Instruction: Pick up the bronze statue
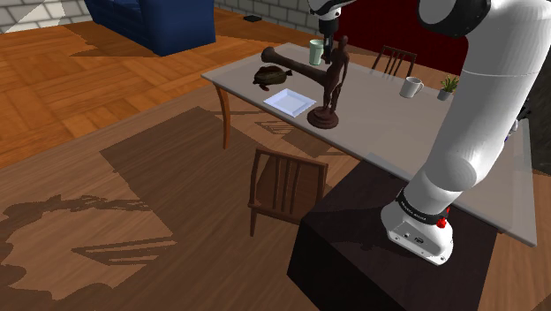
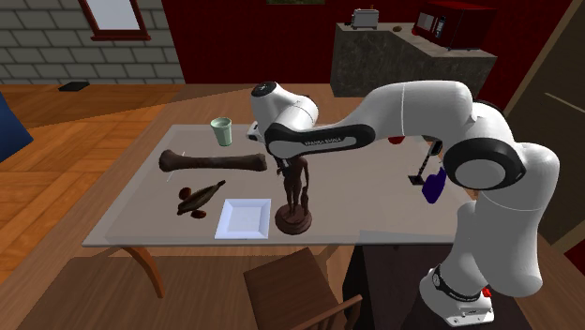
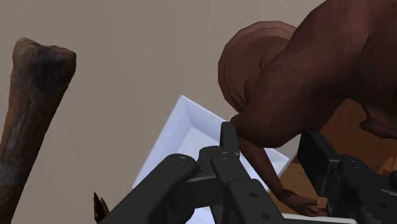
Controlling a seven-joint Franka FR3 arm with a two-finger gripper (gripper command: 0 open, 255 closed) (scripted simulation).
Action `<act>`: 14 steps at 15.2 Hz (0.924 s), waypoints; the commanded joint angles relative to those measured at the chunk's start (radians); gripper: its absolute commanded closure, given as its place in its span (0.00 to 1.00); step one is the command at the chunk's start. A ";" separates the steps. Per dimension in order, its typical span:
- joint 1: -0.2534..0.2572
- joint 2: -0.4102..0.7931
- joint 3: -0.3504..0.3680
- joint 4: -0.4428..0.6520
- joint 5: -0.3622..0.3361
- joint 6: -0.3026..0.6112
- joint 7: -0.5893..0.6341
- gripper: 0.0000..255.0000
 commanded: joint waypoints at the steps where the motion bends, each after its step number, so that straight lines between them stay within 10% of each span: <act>1: 0.000 0.001 0.000 -0.001 0.000 -0.001 0.000 1.00; 14: -0.002 -0.006 -0.003 0.135 0.004 -0.140 -0.029 1.00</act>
